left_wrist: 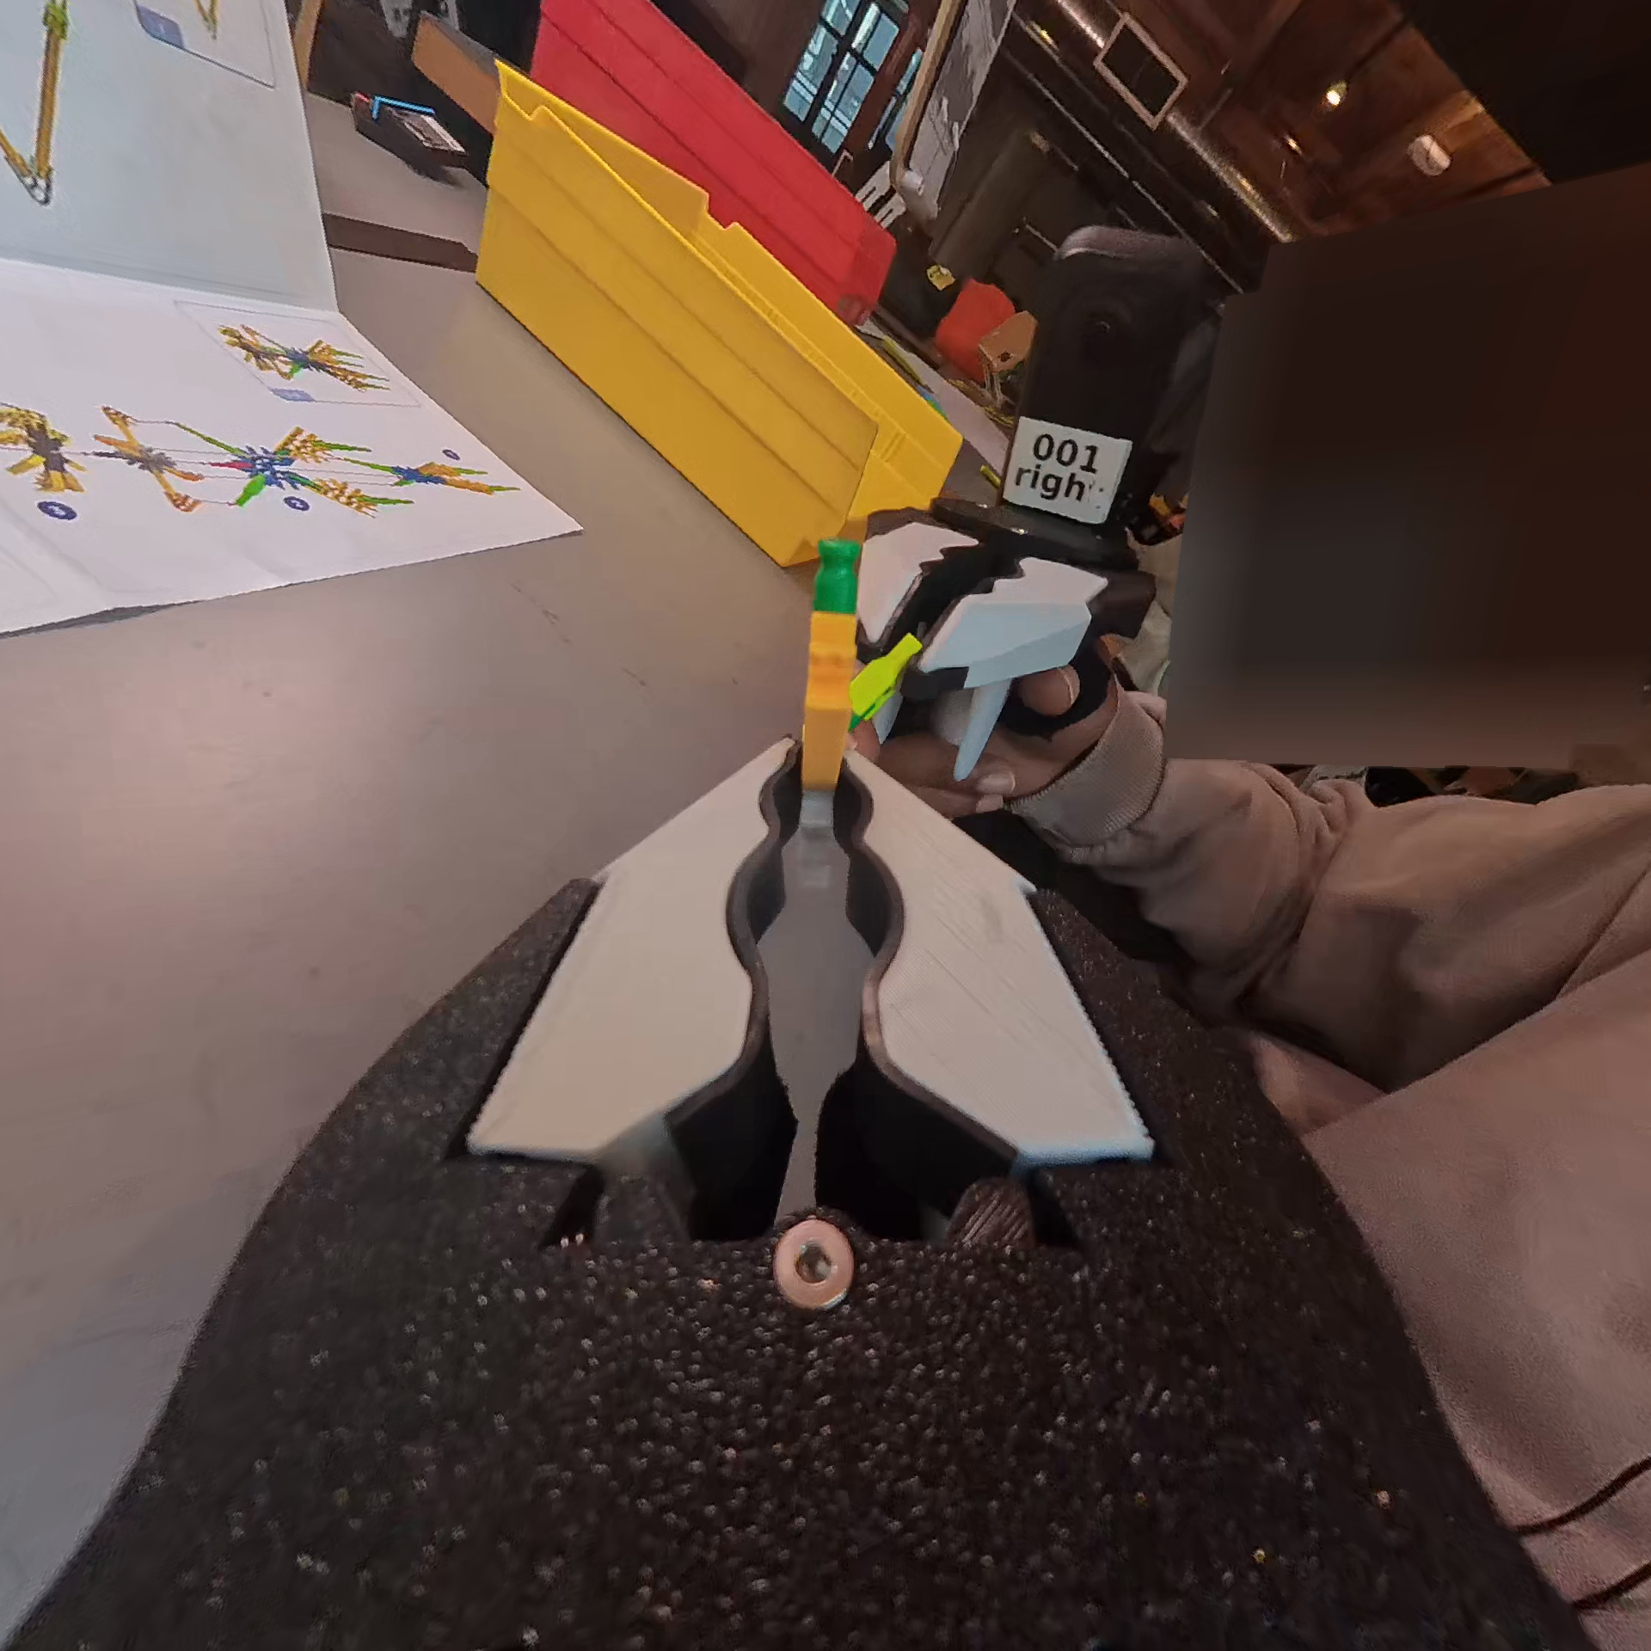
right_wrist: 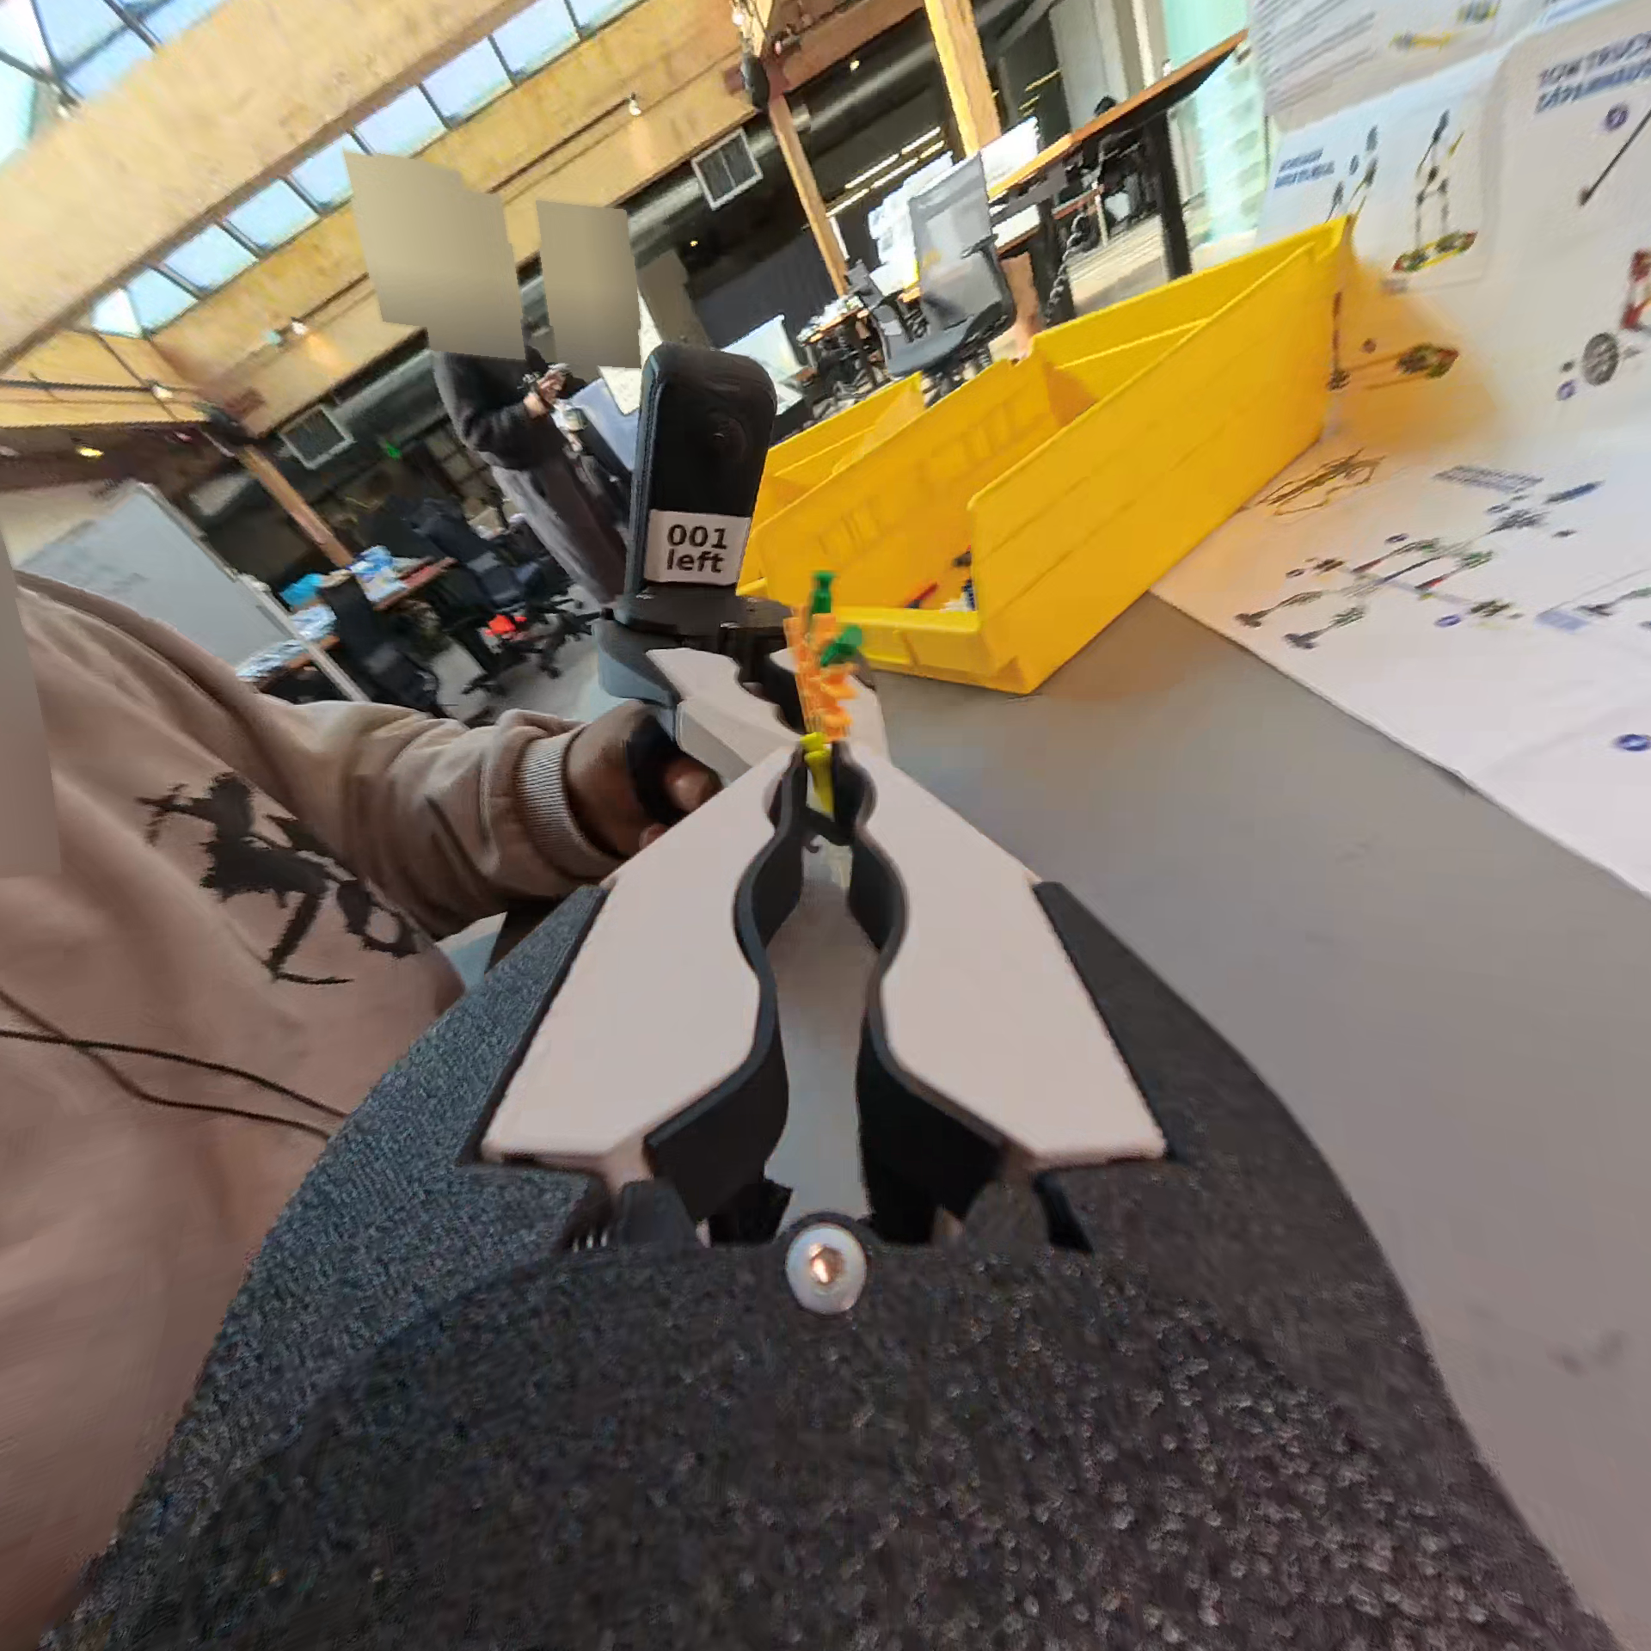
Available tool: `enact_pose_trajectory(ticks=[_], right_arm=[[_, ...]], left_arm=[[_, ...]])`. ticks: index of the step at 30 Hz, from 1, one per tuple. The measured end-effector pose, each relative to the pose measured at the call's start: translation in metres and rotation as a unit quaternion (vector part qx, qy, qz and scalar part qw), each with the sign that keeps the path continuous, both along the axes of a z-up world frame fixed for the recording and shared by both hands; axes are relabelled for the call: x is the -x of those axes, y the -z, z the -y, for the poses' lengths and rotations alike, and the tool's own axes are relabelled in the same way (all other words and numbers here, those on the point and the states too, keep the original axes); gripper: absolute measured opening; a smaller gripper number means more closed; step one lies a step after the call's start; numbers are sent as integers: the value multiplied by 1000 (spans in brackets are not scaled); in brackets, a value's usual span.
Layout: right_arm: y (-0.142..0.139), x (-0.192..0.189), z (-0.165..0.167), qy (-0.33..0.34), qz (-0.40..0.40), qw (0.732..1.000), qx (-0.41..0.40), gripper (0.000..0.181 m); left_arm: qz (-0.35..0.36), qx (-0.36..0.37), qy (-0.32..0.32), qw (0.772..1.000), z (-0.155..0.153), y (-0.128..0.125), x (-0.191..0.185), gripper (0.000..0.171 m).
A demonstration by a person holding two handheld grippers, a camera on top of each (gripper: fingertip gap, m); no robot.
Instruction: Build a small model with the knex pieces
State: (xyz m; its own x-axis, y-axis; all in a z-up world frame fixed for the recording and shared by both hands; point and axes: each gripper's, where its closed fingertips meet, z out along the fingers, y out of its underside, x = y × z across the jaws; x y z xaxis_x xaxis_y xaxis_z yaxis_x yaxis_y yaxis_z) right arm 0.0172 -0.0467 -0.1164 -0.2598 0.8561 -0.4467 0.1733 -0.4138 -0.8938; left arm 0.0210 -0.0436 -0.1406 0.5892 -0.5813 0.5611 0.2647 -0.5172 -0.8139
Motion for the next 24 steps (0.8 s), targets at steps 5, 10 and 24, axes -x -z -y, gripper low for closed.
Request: enact_pose_trajectory(ticks=[5,10,24], right_arm=[[2,-3,11,-27,9,999,-26,2],[2,-10,-1,-30,15,999,13,3],[11,-6,9,-51,26,998,27,3]], left_arm=[[-40,-14,-2,999,-1,0,12,5],[-84,58,44,994,8,30,14,6],[-176,43,78,980,20,41,28,49]])
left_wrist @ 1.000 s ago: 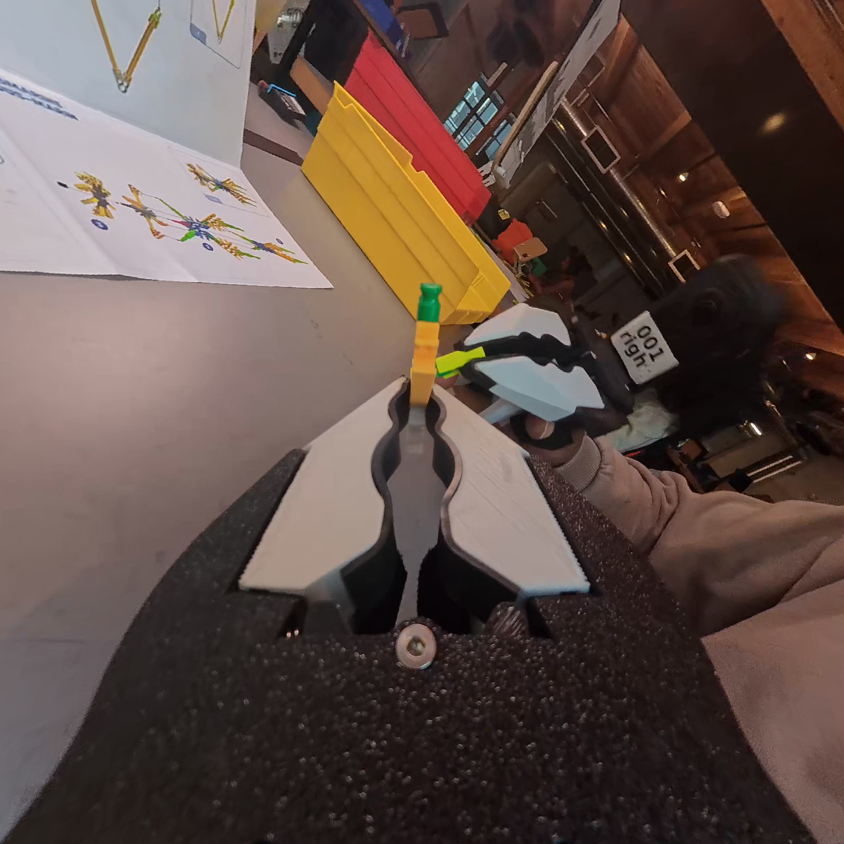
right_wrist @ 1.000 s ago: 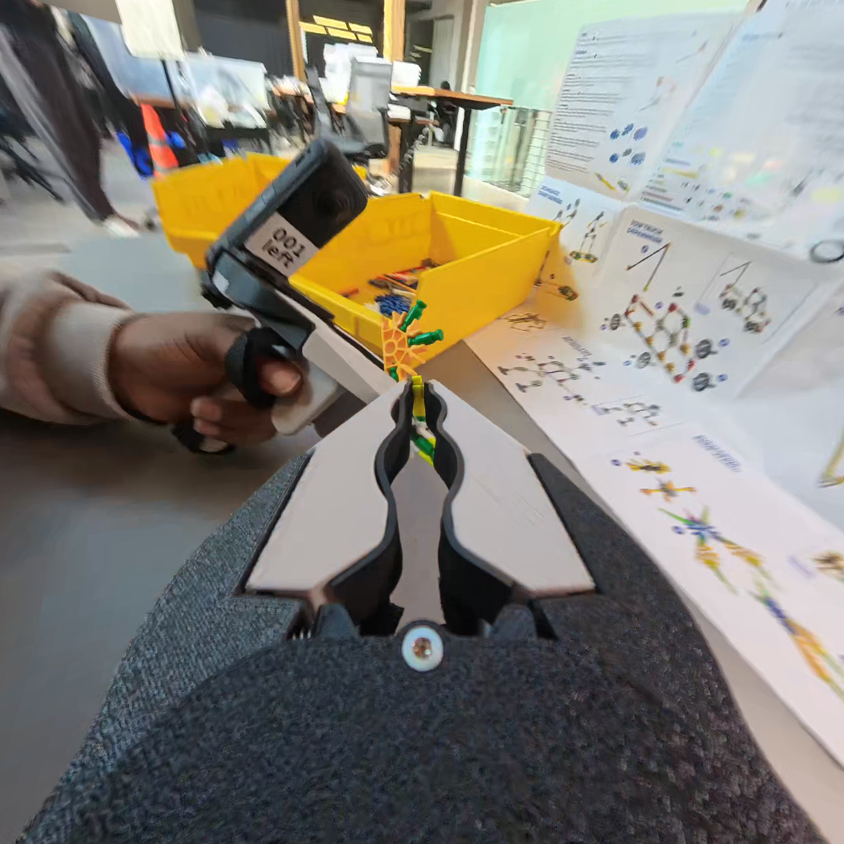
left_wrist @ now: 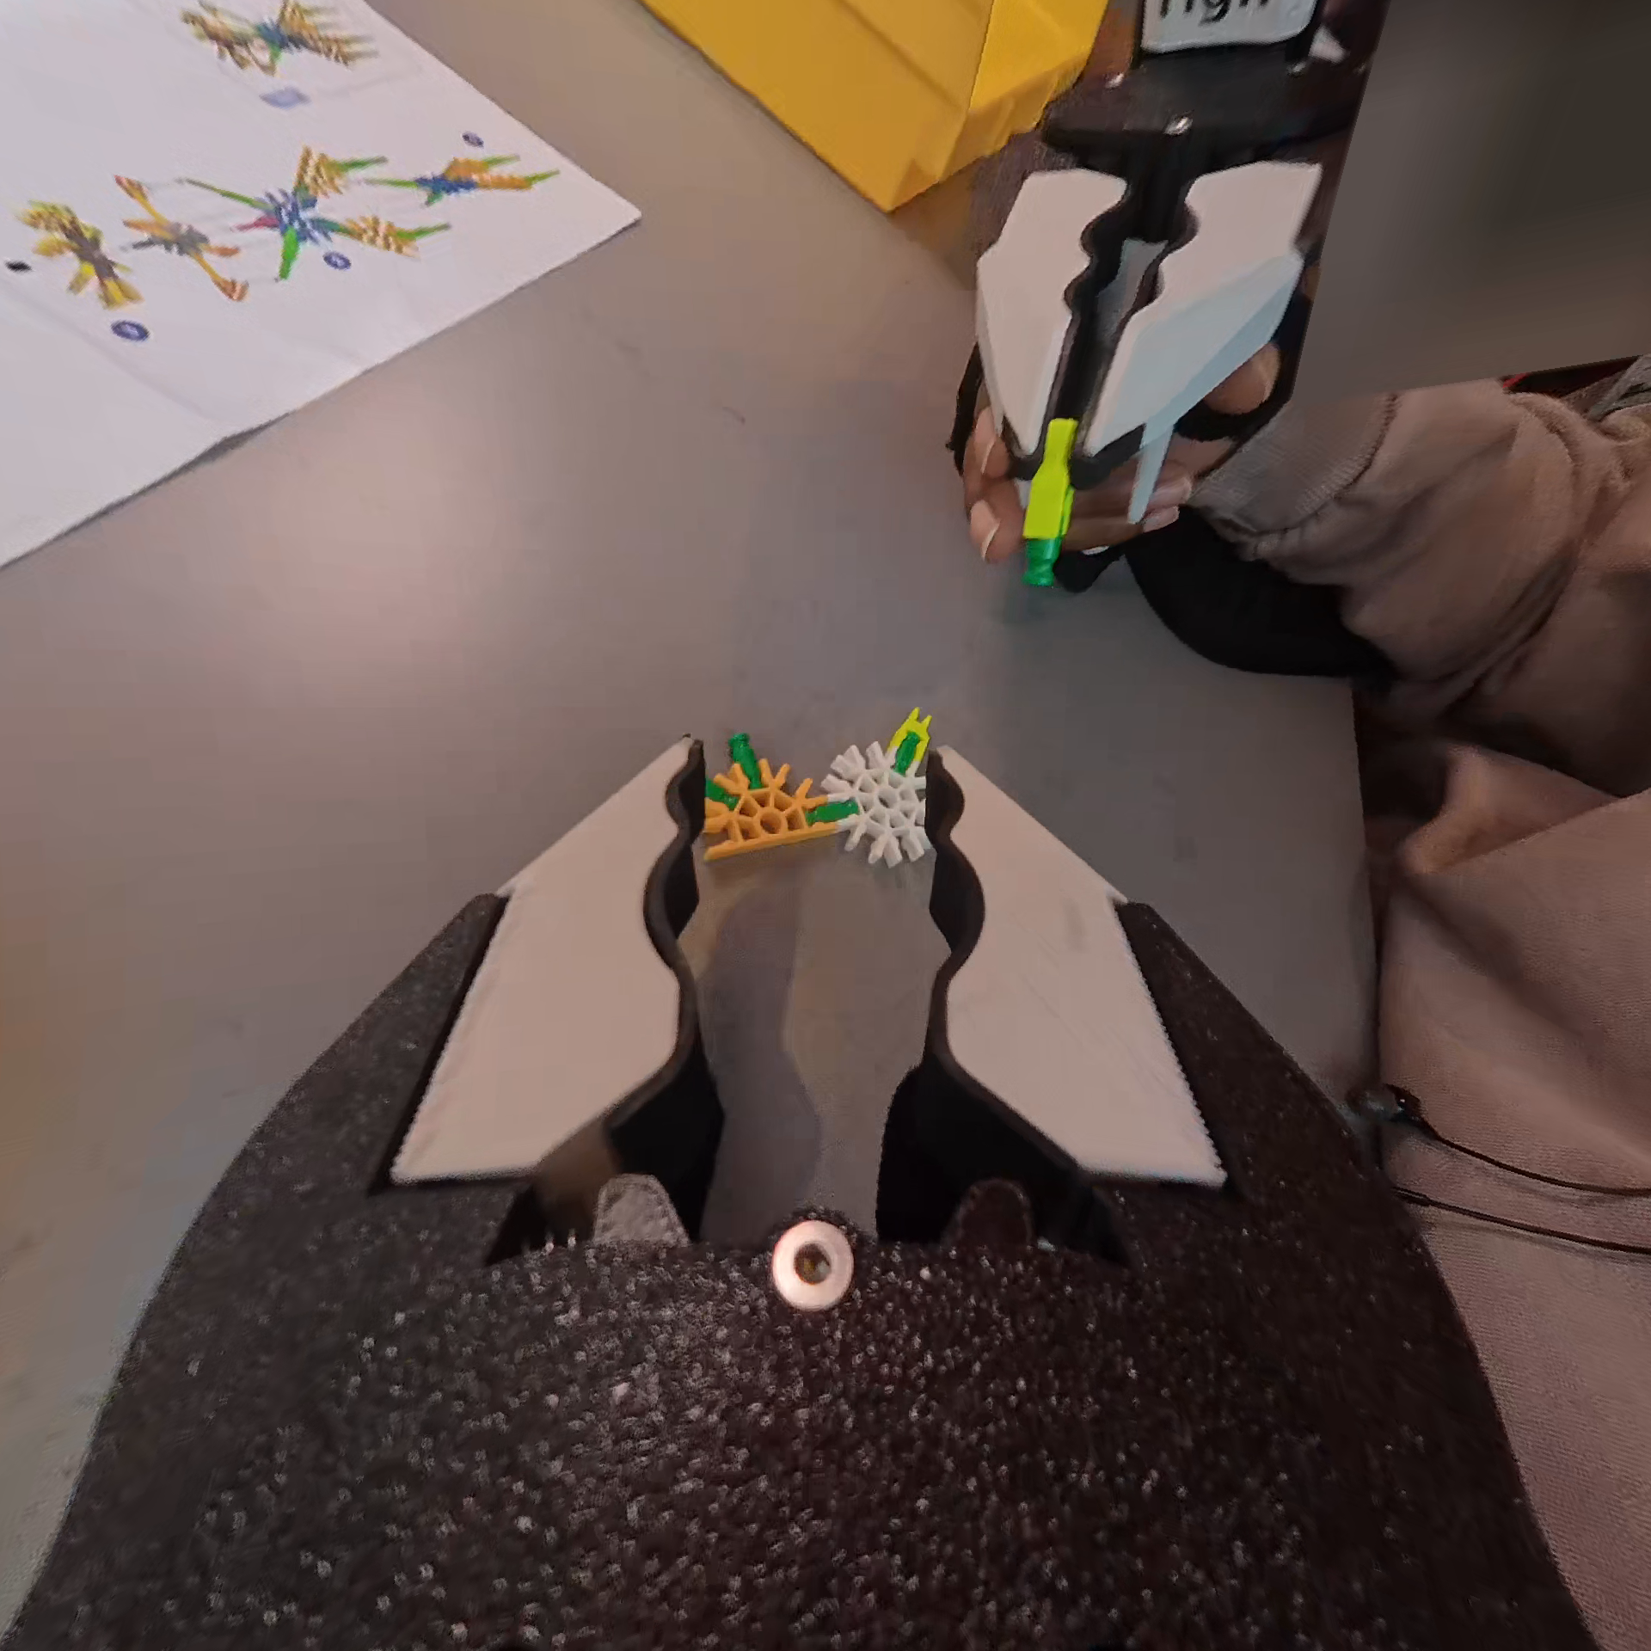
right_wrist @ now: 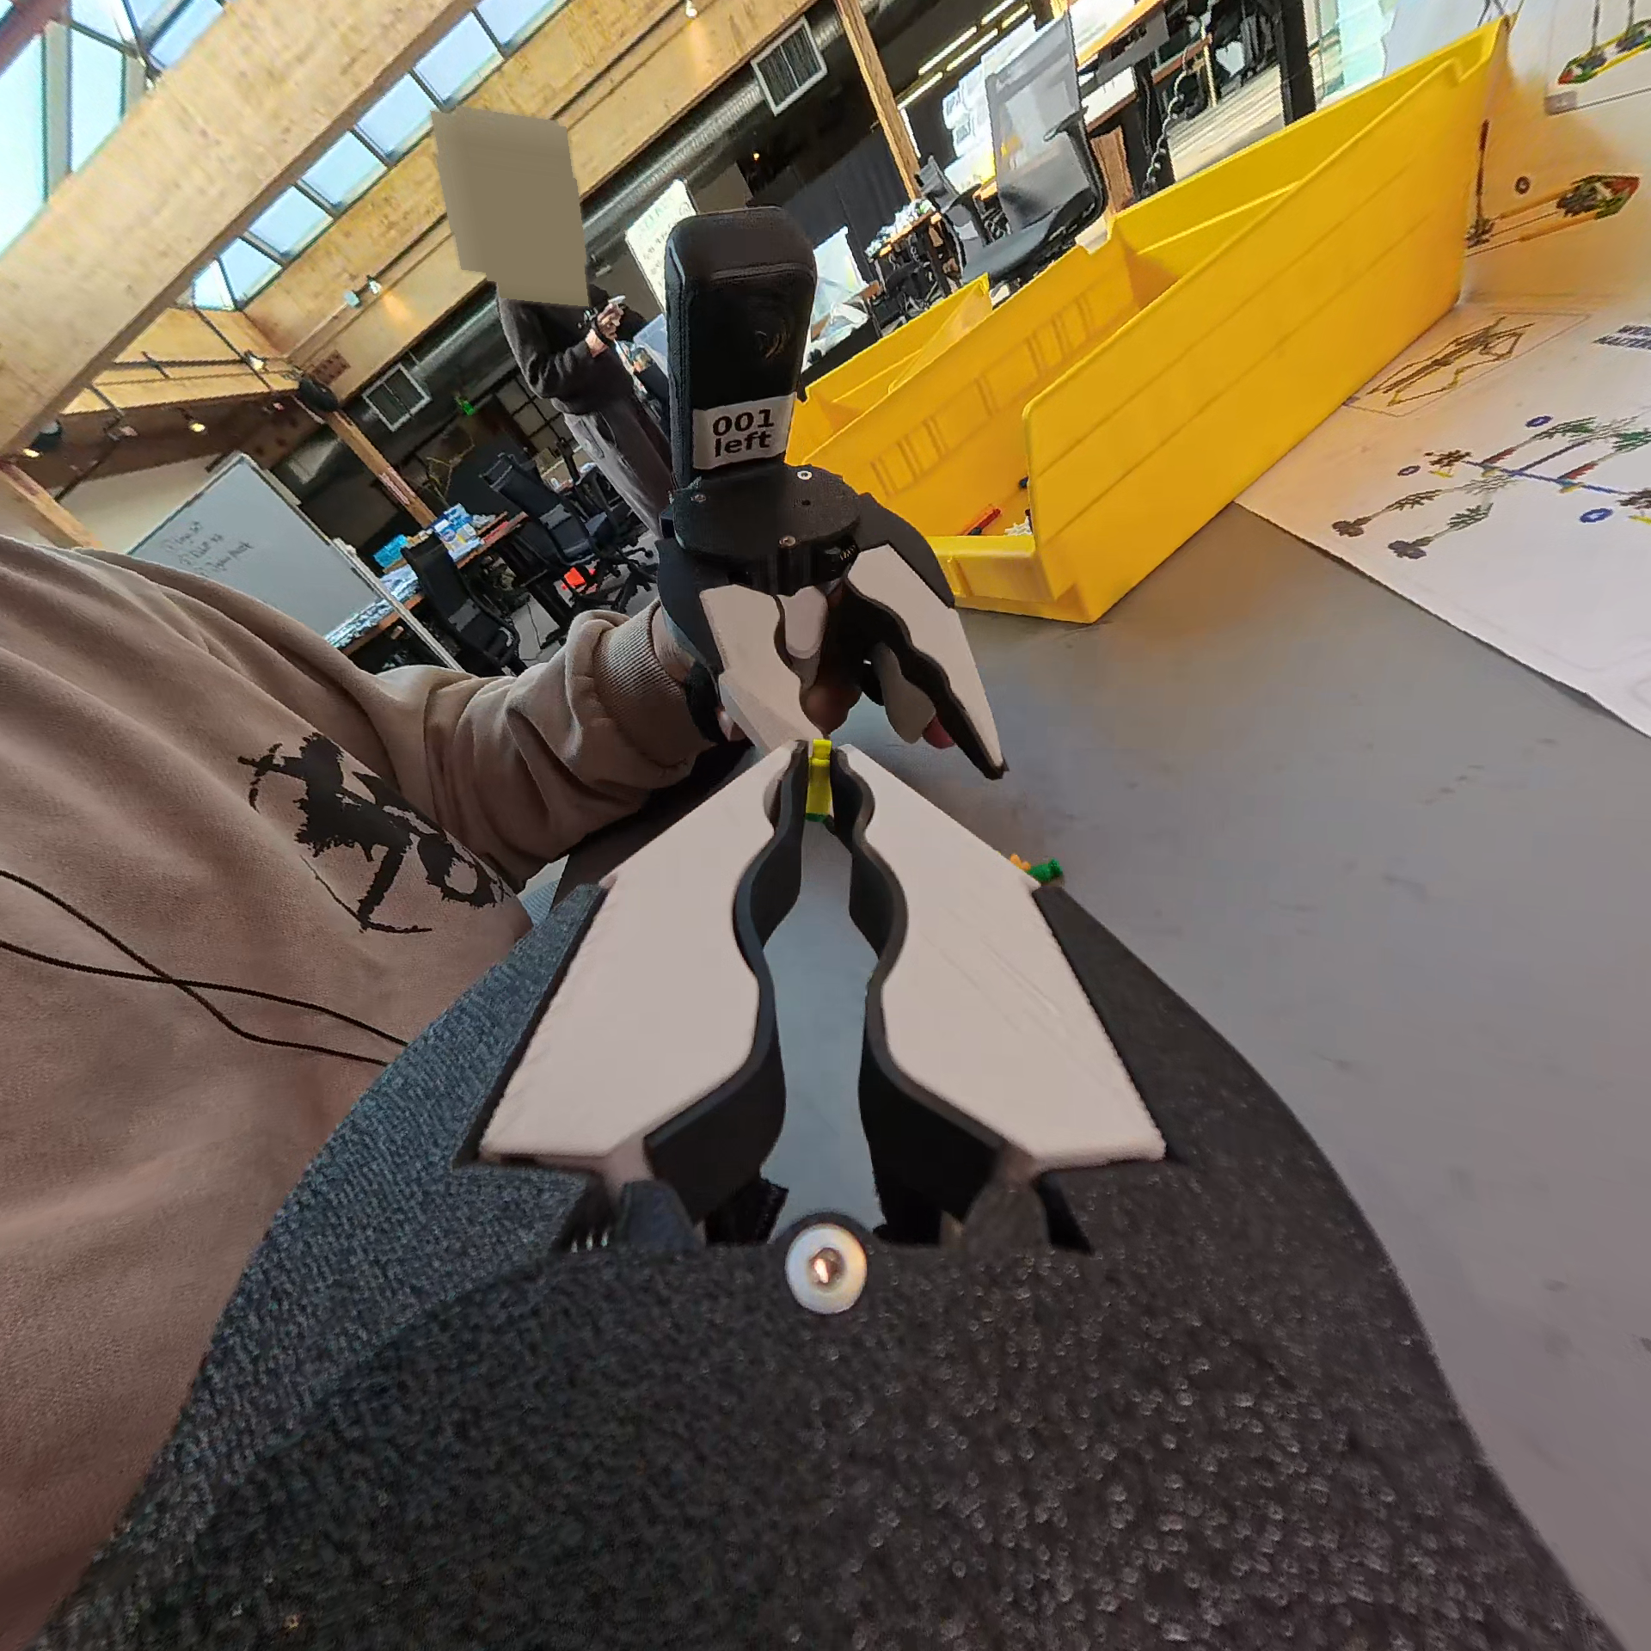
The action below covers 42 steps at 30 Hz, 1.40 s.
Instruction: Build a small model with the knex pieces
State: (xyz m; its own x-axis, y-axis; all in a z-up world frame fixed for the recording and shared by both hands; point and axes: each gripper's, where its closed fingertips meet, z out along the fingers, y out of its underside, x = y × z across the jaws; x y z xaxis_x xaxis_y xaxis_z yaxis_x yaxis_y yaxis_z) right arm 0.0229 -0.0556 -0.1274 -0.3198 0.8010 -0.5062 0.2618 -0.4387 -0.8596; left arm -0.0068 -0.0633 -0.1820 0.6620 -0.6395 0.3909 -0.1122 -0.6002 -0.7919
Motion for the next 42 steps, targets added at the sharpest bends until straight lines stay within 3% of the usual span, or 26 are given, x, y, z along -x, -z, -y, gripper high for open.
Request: enact_pose_trajectory(ticks=[5,13,18,24,28,37,42], right_arm=[[-13,2,12,-18,-39,999,20,3],[-16,6,21,-27,-57,998,25,3],[-10,2,28,-54,-37,998,-10,5],[7,-10,39,-93,11,988,-122,5],[13,-12,38,-90,25,984,-154,4],[6,-8,32,-72,5,993,-94,4],[11,0,19,-20,17,991,-133,4]], left_arm=[[149,-35,66,986,18,-47,-26,31],[205,-40,62,976,18,-60,-37,6],[173,-45,79,981,24,-55,-39,5],[108,-48,112,987,34,-41,-50,5],[109,-36,112,987,34,-35,-51,6],[153,-20,93,984,28,-39,-49,5],[151,-23,37,988,14,-35,-41,4]])
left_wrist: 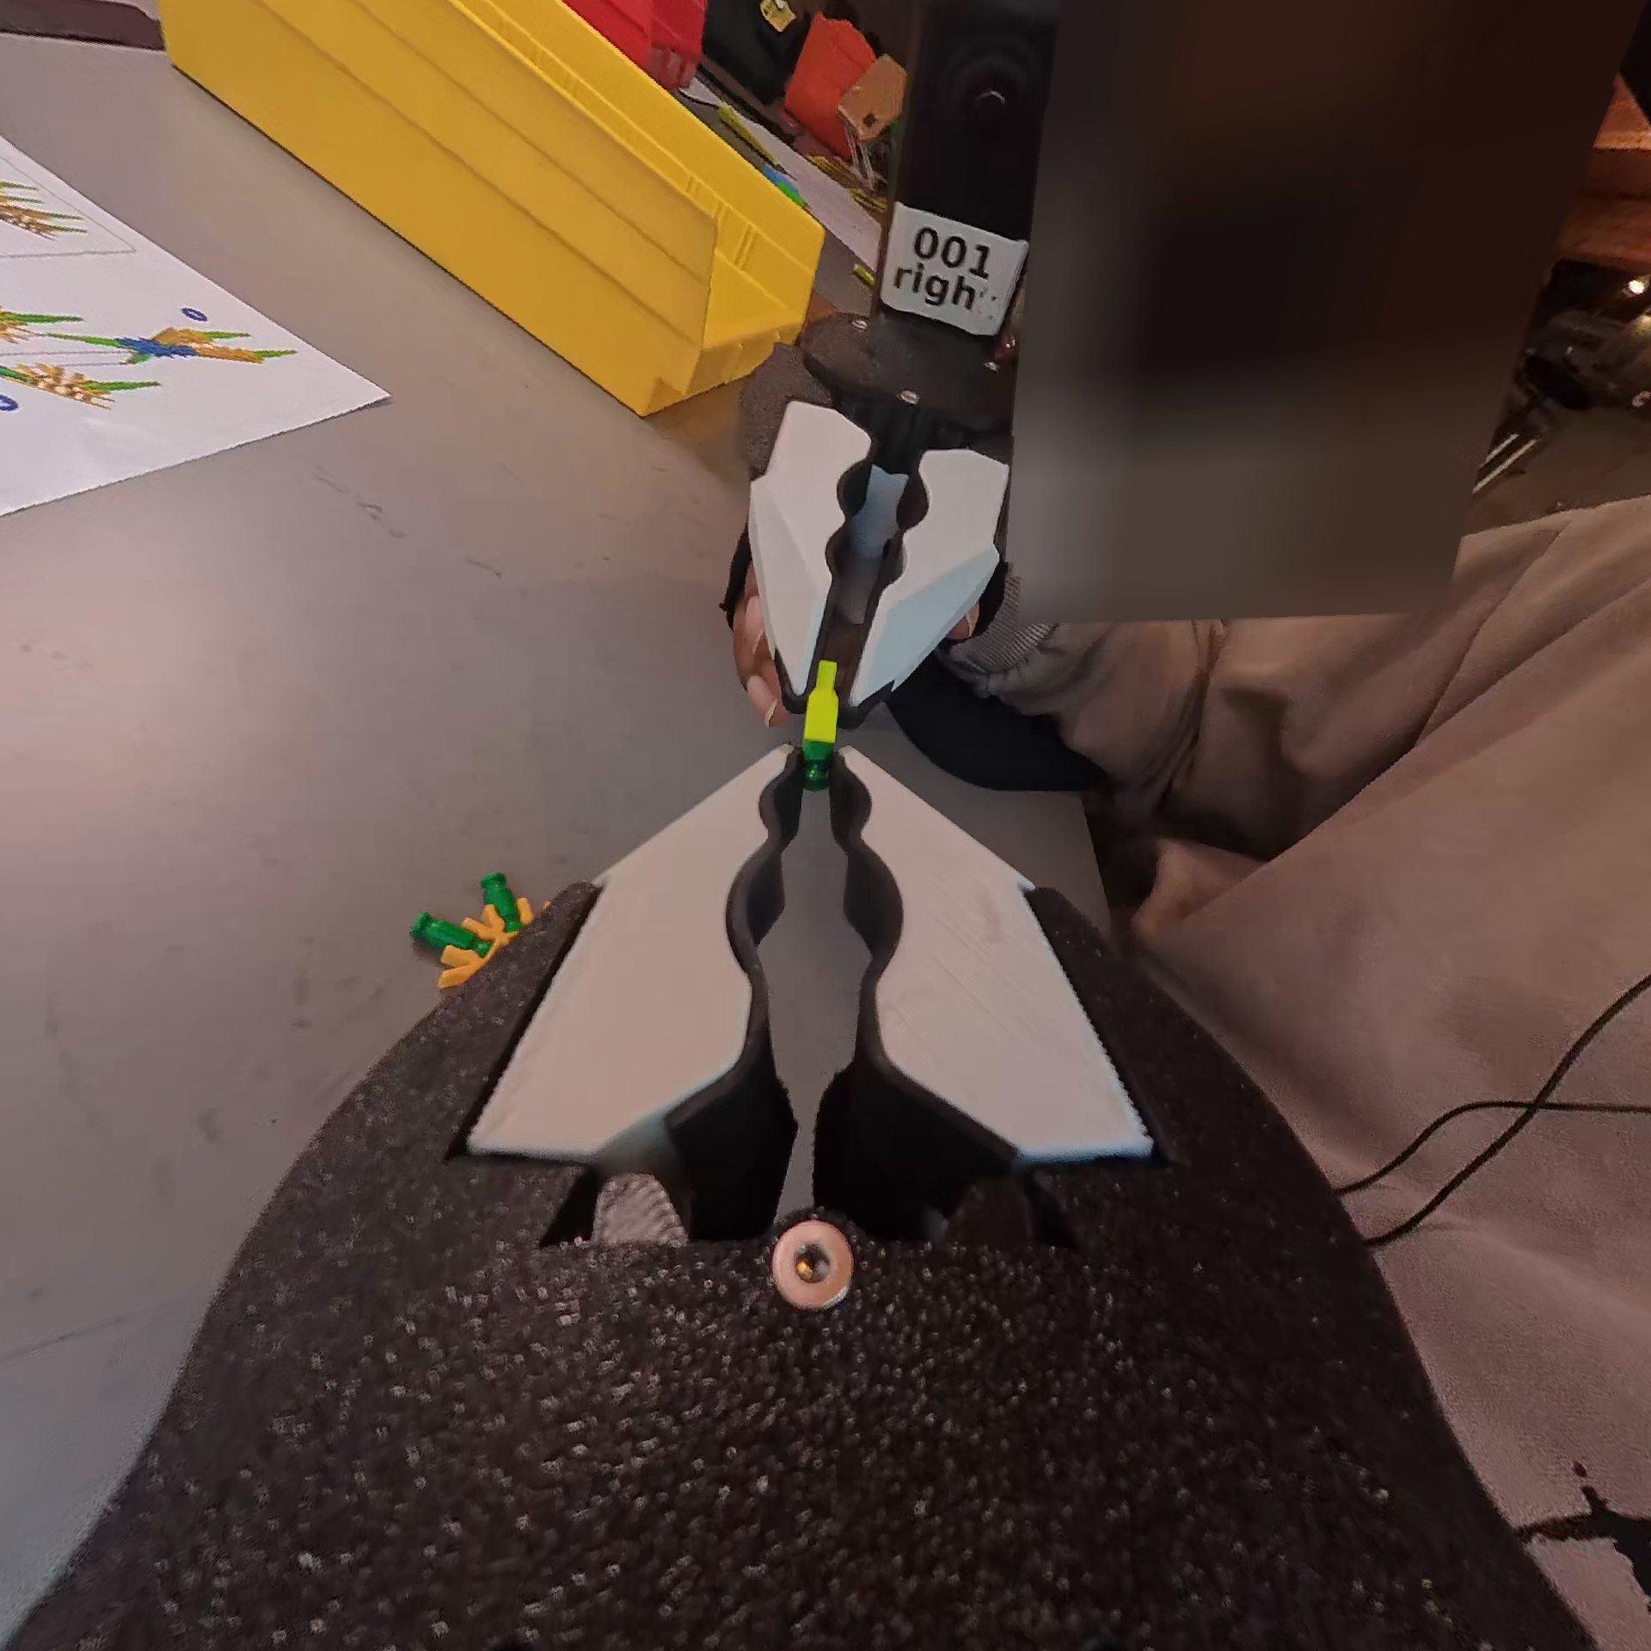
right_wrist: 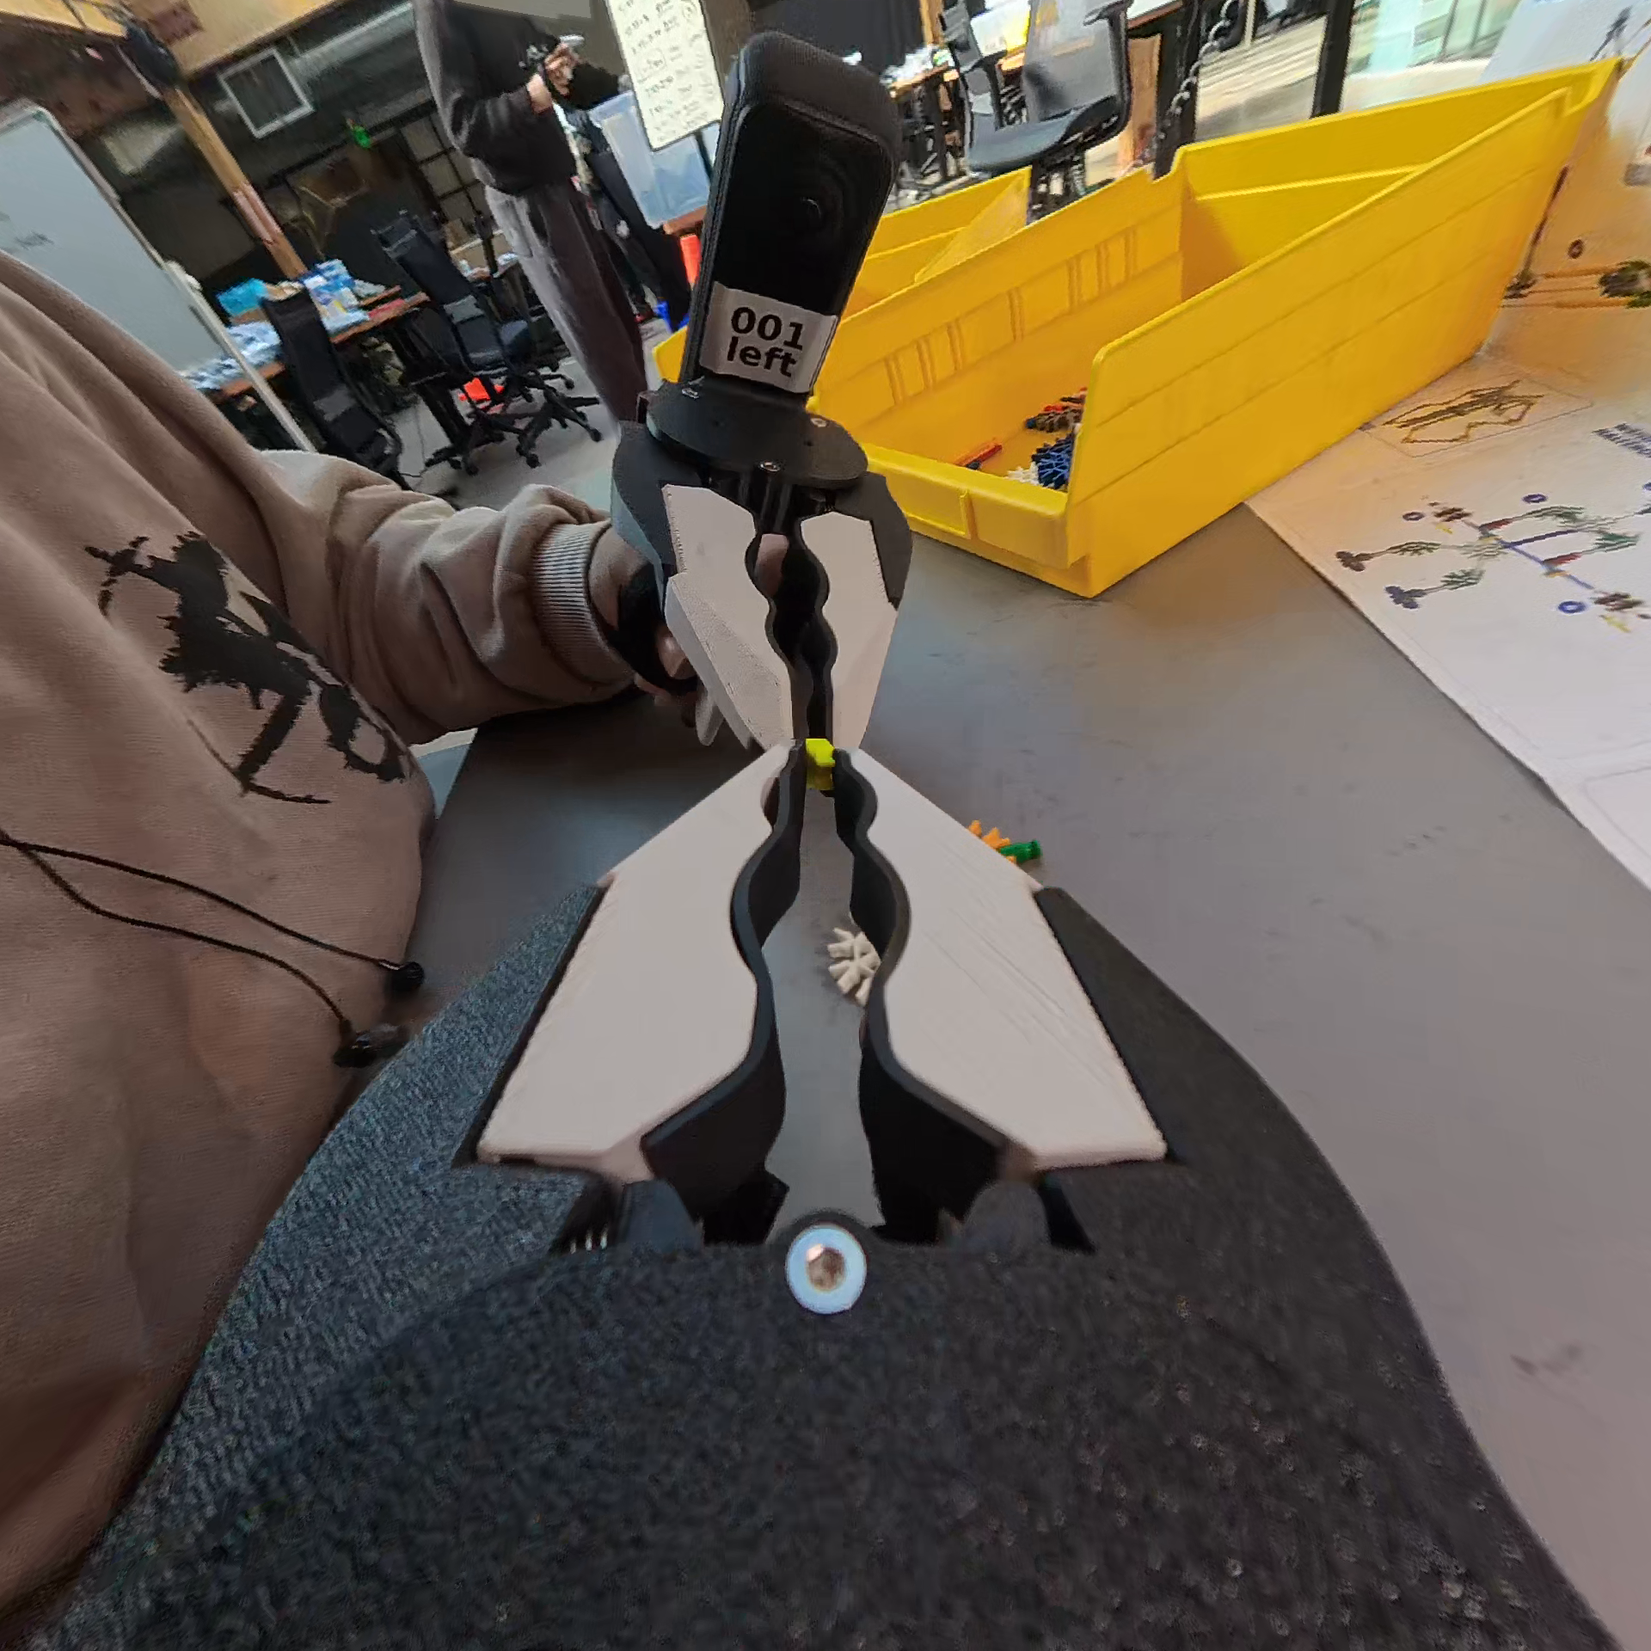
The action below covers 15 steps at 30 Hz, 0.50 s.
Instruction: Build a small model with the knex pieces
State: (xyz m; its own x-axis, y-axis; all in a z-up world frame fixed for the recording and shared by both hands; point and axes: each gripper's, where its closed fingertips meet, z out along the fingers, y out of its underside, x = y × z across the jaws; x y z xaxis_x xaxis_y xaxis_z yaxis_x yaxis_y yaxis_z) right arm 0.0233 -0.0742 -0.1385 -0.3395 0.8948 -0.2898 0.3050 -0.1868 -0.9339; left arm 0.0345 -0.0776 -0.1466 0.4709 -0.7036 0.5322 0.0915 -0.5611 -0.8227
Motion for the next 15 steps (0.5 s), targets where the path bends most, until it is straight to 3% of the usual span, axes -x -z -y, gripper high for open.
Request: enact_pose_trajectory(ticks=[3,6,11,15], right_arm=[[0,11,-12,73,-17,991,-110,4],[1,19,-21,136,-25,956,-259,4],[-7,23,-27,184,-42,913,-362,5],[-21,22,-27,219,-61,875,-428,5]], left_arm=[[20,14,-50,998,-14,0,11,5],[33,24,-101,994,-26,2,21,5],[33,8,-151,988,-34,-4,26,5],[-20,-48,-185,981,-36,-15,26,5]])
